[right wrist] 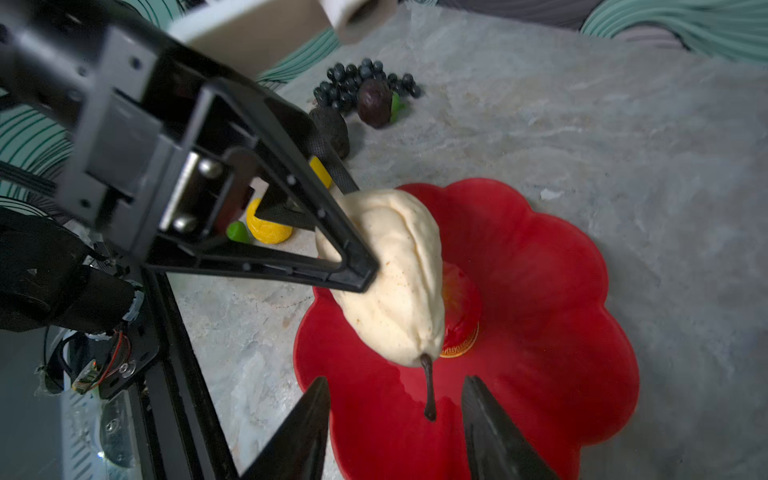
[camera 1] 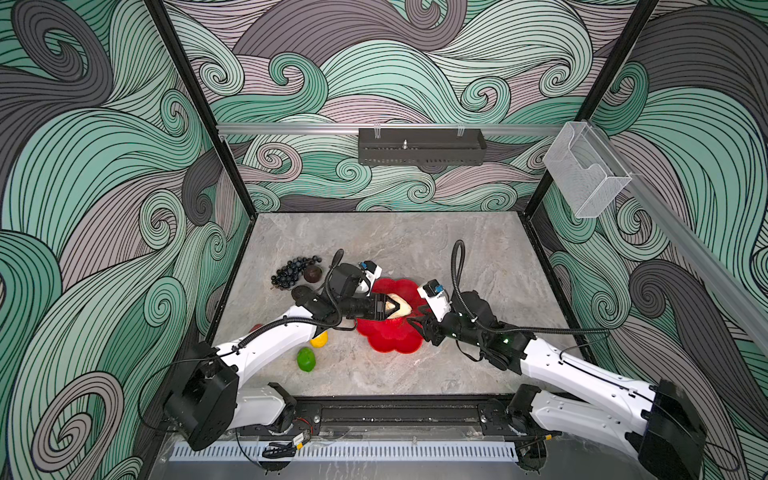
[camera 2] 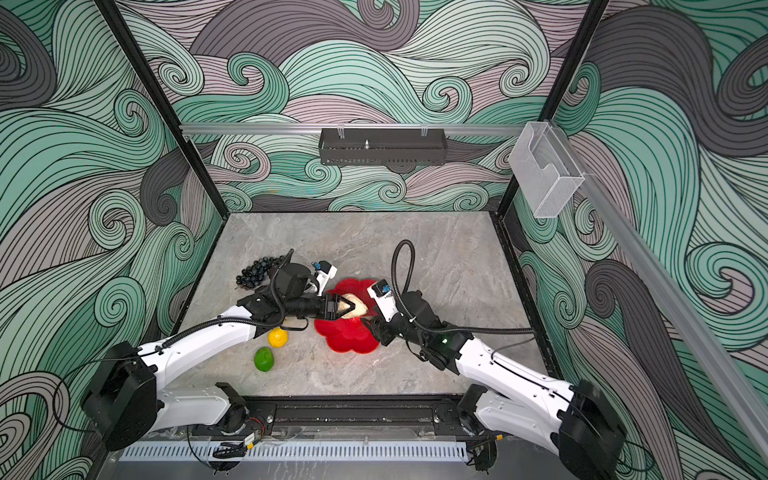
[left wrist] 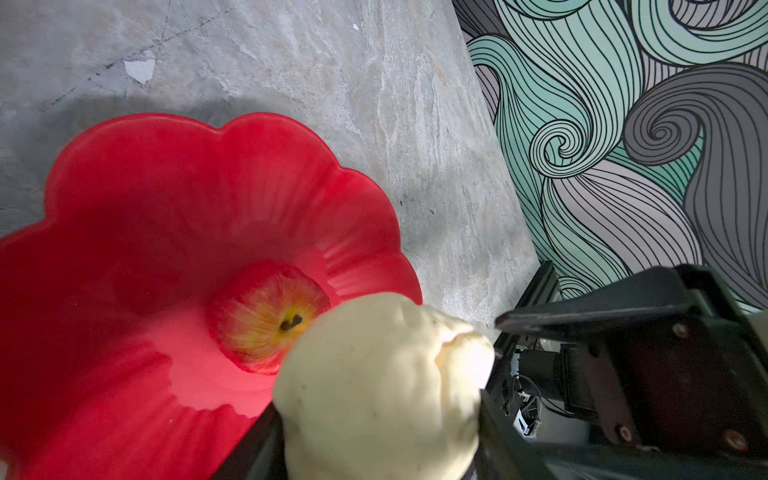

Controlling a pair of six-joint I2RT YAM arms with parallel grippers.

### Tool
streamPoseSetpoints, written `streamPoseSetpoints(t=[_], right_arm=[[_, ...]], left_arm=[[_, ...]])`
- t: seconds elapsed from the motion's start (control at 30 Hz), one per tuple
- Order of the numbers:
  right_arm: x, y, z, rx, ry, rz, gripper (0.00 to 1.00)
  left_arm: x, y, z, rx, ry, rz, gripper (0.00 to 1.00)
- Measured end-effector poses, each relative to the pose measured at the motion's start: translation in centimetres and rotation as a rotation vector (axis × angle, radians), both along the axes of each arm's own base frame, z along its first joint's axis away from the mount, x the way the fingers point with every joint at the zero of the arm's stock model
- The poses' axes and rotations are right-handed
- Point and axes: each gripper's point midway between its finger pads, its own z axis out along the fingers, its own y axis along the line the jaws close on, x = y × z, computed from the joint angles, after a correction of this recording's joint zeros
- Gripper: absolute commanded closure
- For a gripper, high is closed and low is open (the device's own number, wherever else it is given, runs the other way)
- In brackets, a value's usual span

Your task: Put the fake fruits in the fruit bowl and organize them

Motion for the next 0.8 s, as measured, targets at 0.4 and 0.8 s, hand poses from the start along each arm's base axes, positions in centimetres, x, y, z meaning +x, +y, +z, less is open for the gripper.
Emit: streamPoseSetpoints(t=[0.4,0.8], right_arm=[[4.3,-2.2,1.6,0.371,0.245,-0.149,0.49],[4.3,0.4,1.0,0.493,0.414,-0.111,0.71]], left_arm=[[0.7,1.0,0.6,-0.134,0.094,0.131,0.63],[0.9,0.8,1.1,-0.205,0.124,0.175,0.62]])
